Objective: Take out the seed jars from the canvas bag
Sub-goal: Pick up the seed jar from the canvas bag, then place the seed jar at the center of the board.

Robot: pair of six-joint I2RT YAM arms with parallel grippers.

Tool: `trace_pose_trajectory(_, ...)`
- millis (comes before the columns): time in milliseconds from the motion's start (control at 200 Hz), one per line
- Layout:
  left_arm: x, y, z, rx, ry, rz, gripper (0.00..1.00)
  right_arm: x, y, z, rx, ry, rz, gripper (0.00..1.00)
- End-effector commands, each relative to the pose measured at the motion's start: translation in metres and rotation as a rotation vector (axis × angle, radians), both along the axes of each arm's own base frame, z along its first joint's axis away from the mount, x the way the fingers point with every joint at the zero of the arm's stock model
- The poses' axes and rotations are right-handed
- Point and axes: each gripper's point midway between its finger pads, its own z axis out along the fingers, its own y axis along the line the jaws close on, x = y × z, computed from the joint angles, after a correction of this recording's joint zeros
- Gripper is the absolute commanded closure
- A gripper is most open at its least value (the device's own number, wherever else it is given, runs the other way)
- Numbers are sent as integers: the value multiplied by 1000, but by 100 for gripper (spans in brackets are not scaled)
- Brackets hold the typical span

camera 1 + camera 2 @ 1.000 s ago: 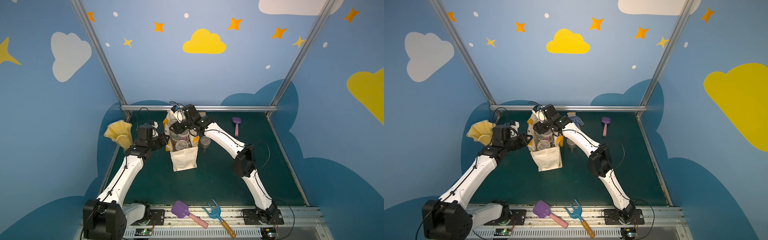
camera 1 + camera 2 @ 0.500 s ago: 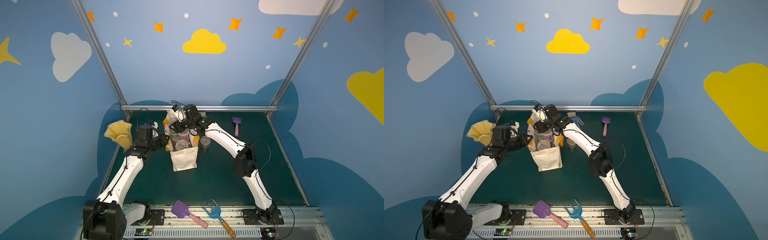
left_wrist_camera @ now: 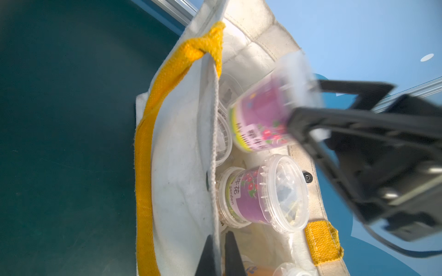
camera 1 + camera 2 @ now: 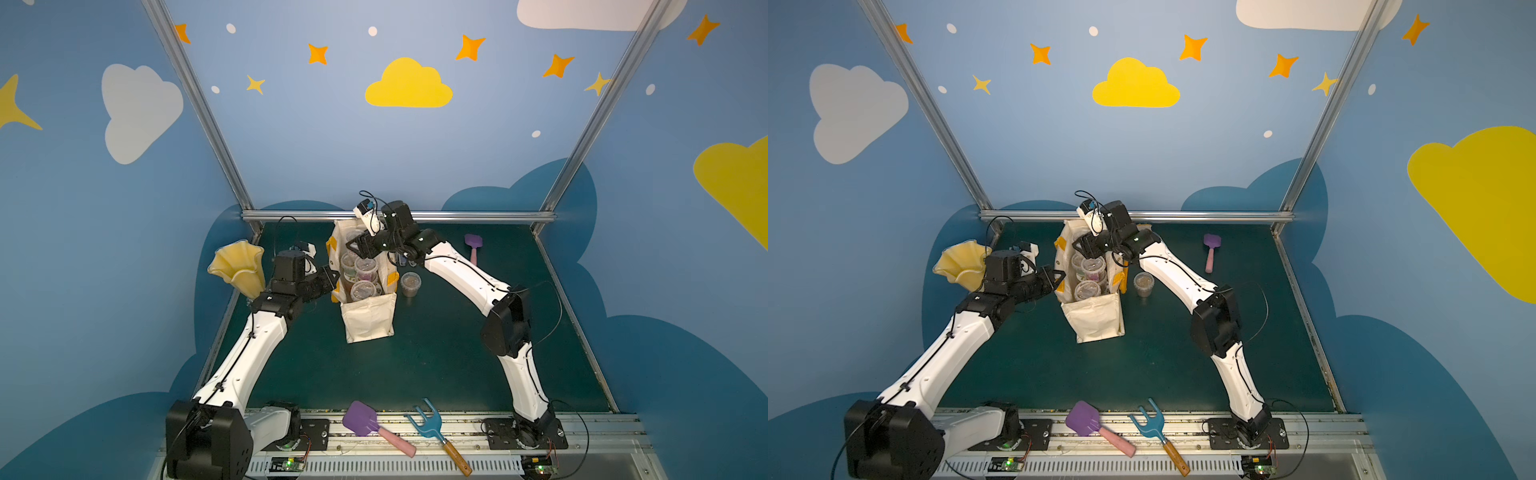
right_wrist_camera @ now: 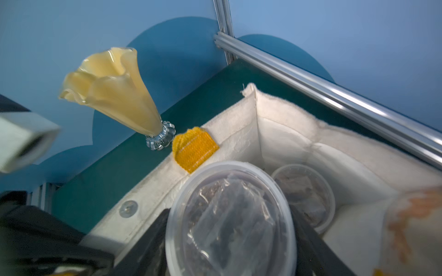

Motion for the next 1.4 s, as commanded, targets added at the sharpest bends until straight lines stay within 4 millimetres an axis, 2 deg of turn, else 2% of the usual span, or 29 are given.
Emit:
trace_pose_trajectory(0, -8, -5, 0, -14, 6, -23, 95, -8, -10, 59, 116, -73, 7, 35)
trace_pose_trajectory(160, -8, -4, 1, -13, 3, -21, 95, -15, -28, 85, 158, -111, -11, 35)
trace_pose_trajectory(310, -8, -4, 2, -11, 1, -21, 95, -21, -57, 109, 177, -164, -54, 35)
trace_pose_trajectory(420, -7, -3, 1, -7, 2, -16, 95, -22, -85, 115, 164, -194, -113, 35)
trace_pose_trajectory(531, -6, -3, 2, -6, 2, -17, 95, -22, -115, 110, 127, -218, -180, 35)
trace_pose_trajectory(701, -7, -2, 1, 0, 5, -18, 95, -16, -166, 75, 37, -214, -318, 35)
trace_pose_trajectory(821, -7, -2, 0, 4, 7, -15, 95, -11, -204, 38, -11, -173, -427, 35)
trace_pose_trajectory(976, -6, -1, -1, 4, 11, -15, 95, -3, -235, -12, -91, -122, -543, 35)
trace_pose_trajectory(1156, -6, -1, 1, 4, 7, -15, 95, 8, -254, -61, -98, -49, -642, 35)
trace_pose_trajectory(1392, -8, -1, 3, 7, 5, -13, 95, 24, -256, -121, -172, 35, -699, 35)
